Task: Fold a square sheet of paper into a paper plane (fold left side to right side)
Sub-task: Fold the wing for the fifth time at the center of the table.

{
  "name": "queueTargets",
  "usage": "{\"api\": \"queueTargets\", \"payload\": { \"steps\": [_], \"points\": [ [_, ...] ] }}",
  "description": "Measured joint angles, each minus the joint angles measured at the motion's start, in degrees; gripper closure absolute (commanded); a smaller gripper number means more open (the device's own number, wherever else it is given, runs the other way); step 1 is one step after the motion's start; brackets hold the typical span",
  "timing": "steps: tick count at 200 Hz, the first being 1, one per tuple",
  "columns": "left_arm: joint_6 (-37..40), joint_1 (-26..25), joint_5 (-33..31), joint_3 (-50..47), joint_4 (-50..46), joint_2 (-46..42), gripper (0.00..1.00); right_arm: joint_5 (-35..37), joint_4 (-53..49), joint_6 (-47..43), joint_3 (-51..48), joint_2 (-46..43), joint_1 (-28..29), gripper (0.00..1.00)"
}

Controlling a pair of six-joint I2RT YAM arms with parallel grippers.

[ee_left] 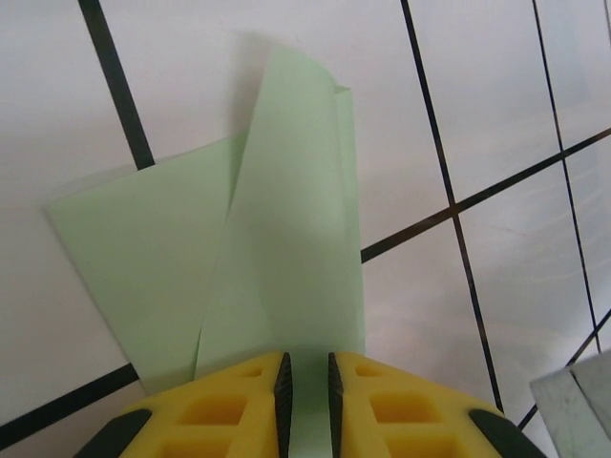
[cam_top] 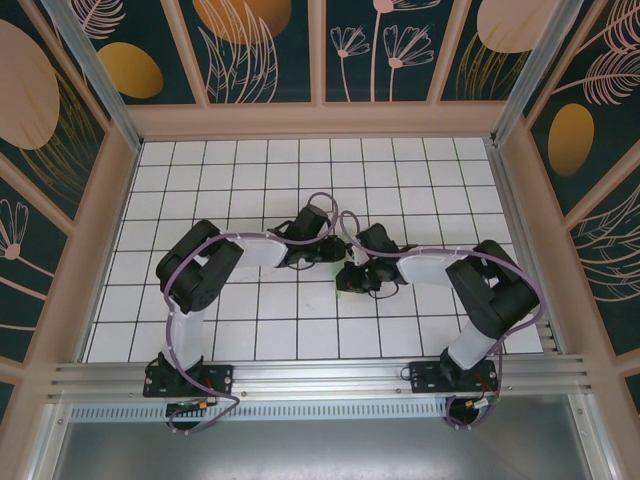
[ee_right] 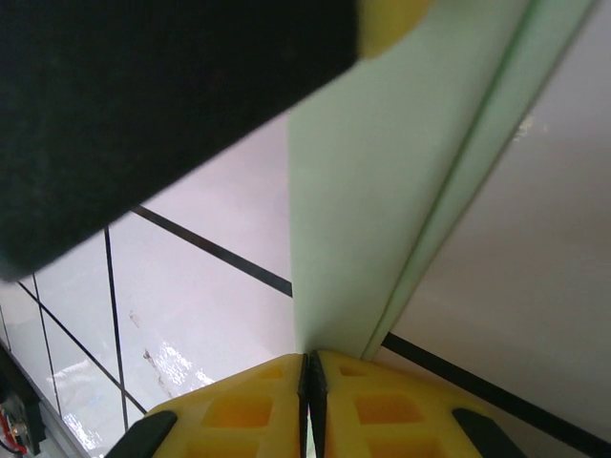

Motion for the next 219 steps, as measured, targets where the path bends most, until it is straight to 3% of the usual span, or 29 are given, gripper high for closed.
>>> {"api": "queueTargets", "payload": {
  "steps": [80,120,169,196,219],
  "points": [
    [0.68,-0.24,-0.66,6.08,-6.54,2.56,0.79,1.70,1.29,0.42,-0.11,0.00,0.76,0.86],
    [1.07,-0.15,-2.21,6.16,-4.76,2.97,0.80,-0.76,2.45,0.35,-4.24,-3.98,-0.57,0.78],
    [1.09,1.11,-4.39,4.42,0.35,3.23,0.79,-7.61,-0.59,-0.02,-5.05,-12.74,-11.13,0.78],
    [1.09,1.11,-4.44,3.61,1.79,3.10,0.79,-9.51,1.03,0.79,-2.16,-10.80,-18.18,0.83],
    [1.09,1.11,-4.46,3.30,2.58,3.10,0.80,-9.62,1.81,2.27,3.04,-5.77,-19.87,0.85]
  ]
}}
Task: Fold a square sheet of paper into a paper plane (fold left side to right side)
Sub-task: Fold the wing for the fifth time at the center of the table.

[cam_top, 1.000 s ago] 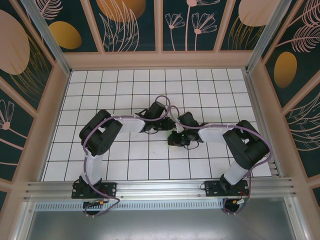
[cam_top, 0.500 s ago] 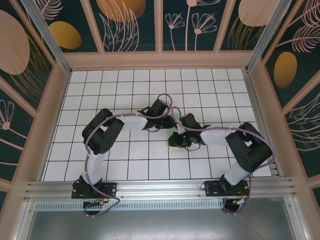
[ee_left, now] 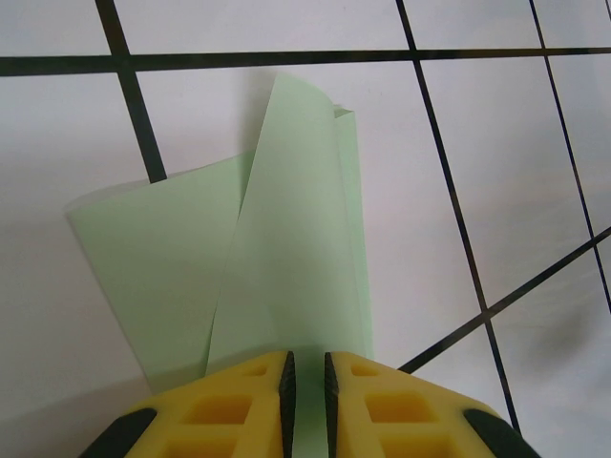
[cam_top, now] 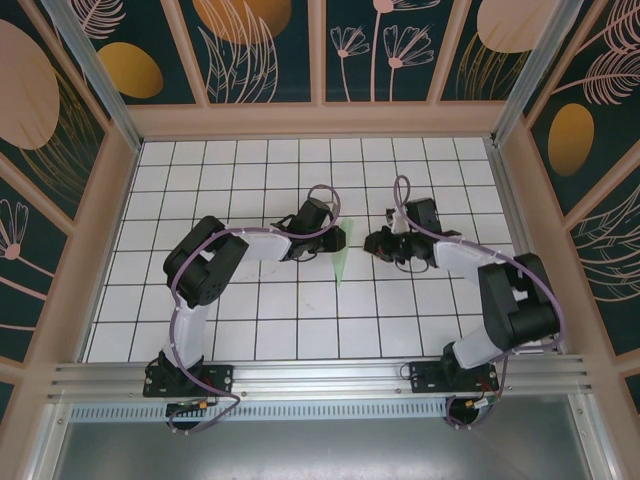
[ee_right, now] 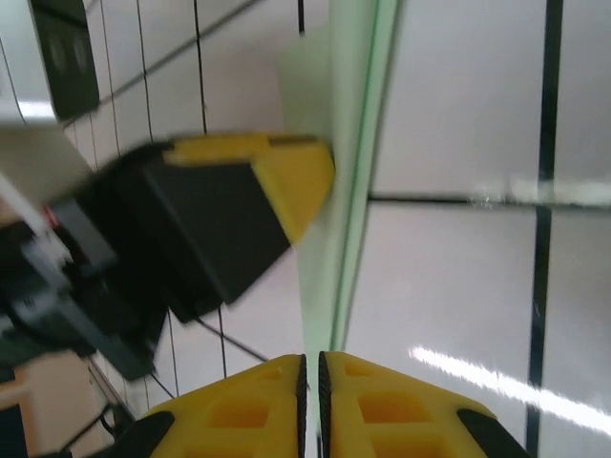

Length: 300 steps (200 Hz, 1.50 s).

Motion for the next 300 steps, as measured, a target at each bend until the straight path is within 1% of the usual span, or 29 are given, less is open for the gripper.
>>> {"api": "queueTargets", "payload": {
  "steps": [57,84,112,166,235,273,300],
  "points": [
    [-0.02,0.00,0.02,-0.52,1.03,-0.04,0.80,0.59,2.38,3.91,16.81,15.50,-0.04,0.85],
    [0.00,0.00,0.02,-0.72,1.33,-0.09,0.80,0.70,2.27,5.14,21.27,21.03,0.04,0.84],
    [0.00,0.00,0.02,-0.72,1.38,-0.09,0.80,0.66,0.79,5.29,25.27,24.72,0.98,0.84],
    [-0.02,0.00,0.02,-0.72,1.40,-0.09,0.80,0.57,-0.72,5.25,27.50,26.95,3.48,0.84],
    [0.00,0.00,0.02,-0.72,1.44,-0.09,0.80,2.40,-5.05,4.00,28.00,29.49,3.56,0.84],
    [0.00,0.00,0.22,-0.74,1.68,-0.11,0.77,3.74,-6.47,2.23,28.09,29.49,3.56,0.84],
    [-0.02,0.00,0.90,-1.95,3.21,-0.70,0.71,3.80,-5.57,1.79,27.28,29.44,3.56,0.84]
  ]
}}
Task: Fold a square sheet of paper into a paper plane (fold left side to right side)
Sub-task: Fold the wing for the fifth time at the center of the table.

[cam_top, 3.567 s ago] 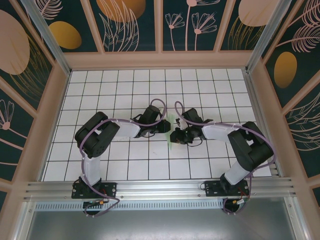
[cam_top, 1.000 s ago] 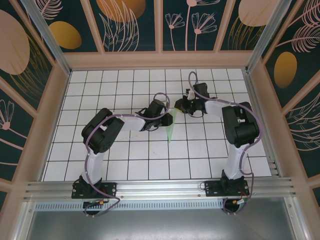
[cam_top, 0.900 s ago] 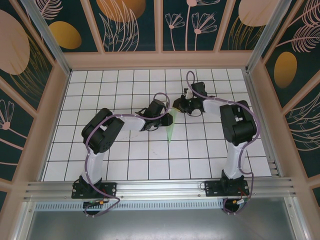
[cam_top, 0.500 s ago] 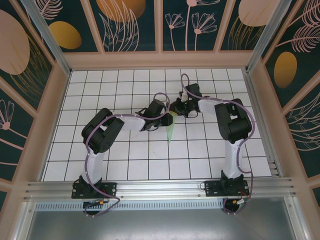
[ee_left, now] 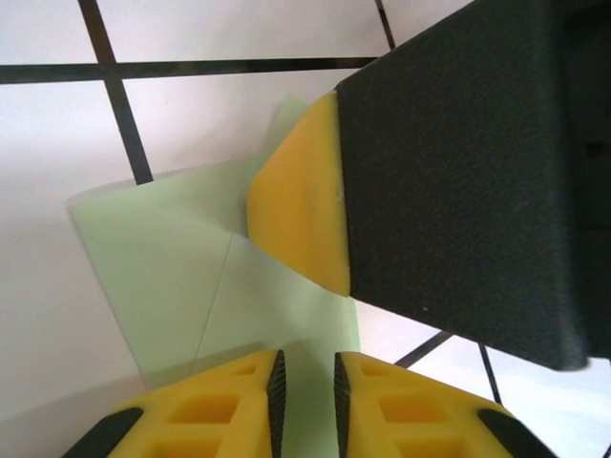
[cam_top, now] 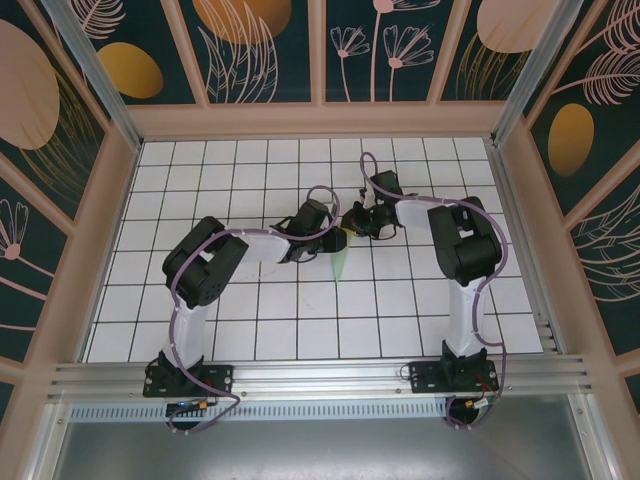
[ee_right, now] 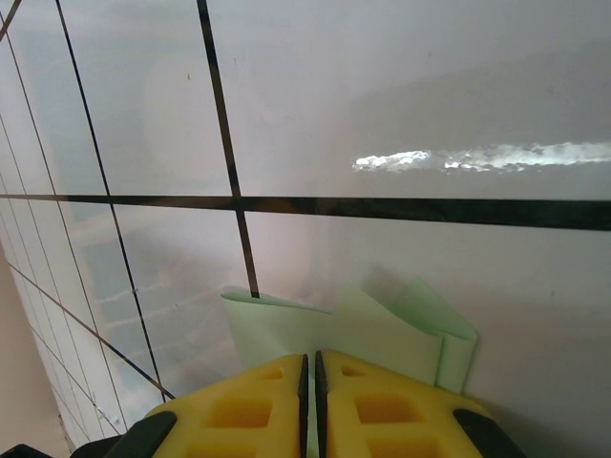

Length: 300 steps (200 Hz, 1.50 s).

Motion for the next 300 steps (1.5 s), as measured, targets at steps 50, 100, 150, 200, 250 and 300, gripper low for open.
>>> {"api": "queueTargets", "payload": {
  "steps": [50,100,150,200,250,300],
  "points": [
    [-0.24,0.26,1.05,-4.59,0.85,-3.98,0.68,0.00,2.29,-0.02,-1.57,-0.61,-0.04,0.84],
    [-1.36,-2.01,3.74,-10.43,1.57,-15.47,0.69,0.00,2.78,-0.02,-1.81,-0.70,-0.04,0.84],
    [-3.04,-5.29,3.78,-12.02,2.05,-15.54,0.70,-0.02,2.75,-0.61,-1.81,-0.72,-0.04,0.84],
    [-3.10,-5.46,3.63,-11.72,2.38,-12.37,0.70,-0.17,2.78,-1.03,-1.81,-0.72,-0.04,0.84],
    [-3.08,-5.97,3.61,-11.69,2.32,-9.55,0.70,-0.31,2.78,-1.09,-1.81,-0.74,-0.04,0.83],
    [-2.78,-7.96,1.60,-8.26,-1.66,-6.84,0.71,-0.42,0.48,-2.71,-0.81,-1.60,0.00,0.78]
  ]
}}
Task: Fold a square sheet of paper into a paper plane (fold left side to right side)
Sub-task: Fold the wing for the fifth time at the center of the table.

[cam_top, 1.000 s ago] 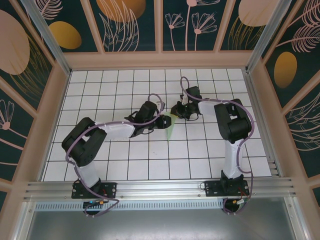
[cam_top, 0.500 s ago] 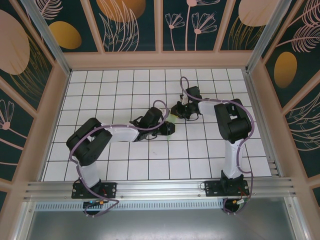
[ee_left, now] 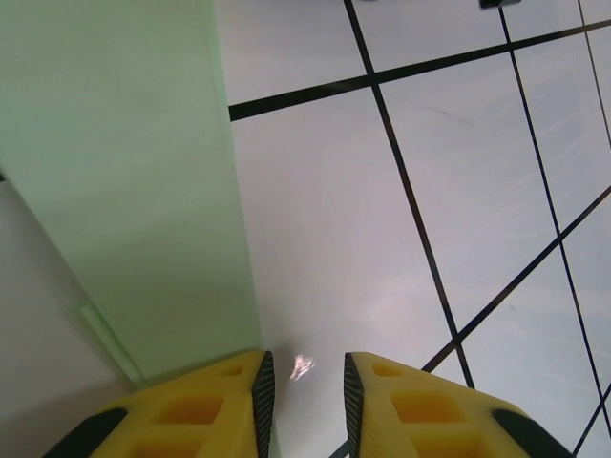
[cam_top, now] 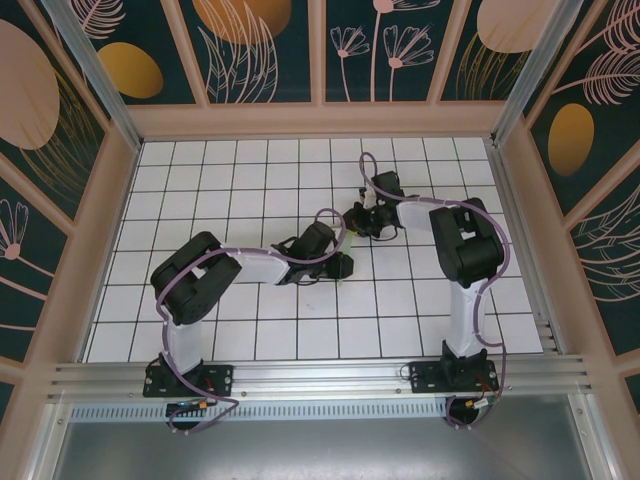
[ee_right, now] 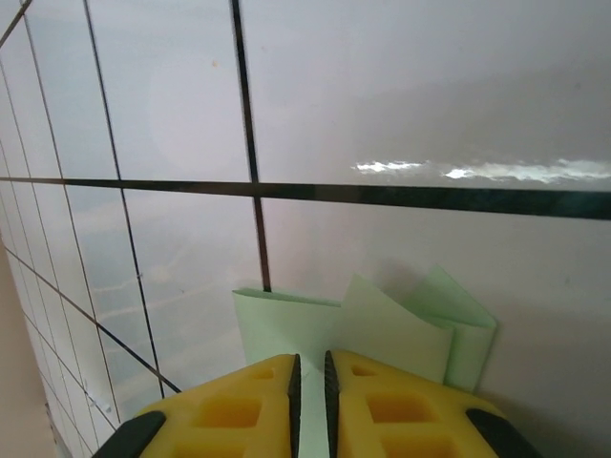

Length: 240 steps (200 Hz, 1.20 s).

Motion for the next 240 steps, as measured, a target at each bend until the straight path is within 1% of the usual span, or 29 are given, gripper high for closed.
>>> {"api": "queueTargets", "payload": {
  "steps": [27,42,56,72,87,103,125,144,211,240],
  "points": [
    [0.20,-0.66,-1.20,0.72,-0.72,0.37,0.71,0.17,-2.93,-1.40,1.90,-2.01,-0.17,0.74],
    [0.20,-0.70,-1.33,0.72,-0.74,0.37,0.71,0.24,-3.96,-1.95,2.23,-4.26,-0.68,0.74],
    [0.20,-0.74,-1.51,0.72,-0.76,0.37,0.71,0.22,-4.83,-2.49,2.21,-6.84,-1.36,0.77],
    [0.20,-0.83,-1.92,0.72,-0.90,0.37,0.71,0.04,-4.70,-2.69,1.31,-9.60,-1.97,0.82],
    [0.20,-0.92,-2.32,0.72,-0.94,0.37,0.71,-0.92,-3.89,-2.47,-1.18,-11.91,-2.12,0.86],
    [0.20,-0.92,-2.49,0.72,-0.96,0.37,0.71,-2.71,-2.99,-2.14,-4.76,-13.25,-1.97,0.87],
    [0.20,-0.92,-2.54,0.72,-0.96,0.35,0.71,-4.74,-2.86,-1.33,-8.22,-13.27,-1.31,0.87],
    [0.17,-0.92,-2.60,0.72,-0.96,0.35,0.72,-6.10,-2.64,-1.14,-8.85,-12.98,-0.48,0.88],
    [0.20,-0.92,-2.71,0.72,-0.98,0.35,0.72,-7.39,0.83,0.39,-9.44,-8.76,1.46,0.88],
    [0.20,-0.92,-2.75,0.72,-1.01,0.35,0.72,-6.75,1.09,0.35,-10.01,-6.91,1.77,0.88]
  ]
}}
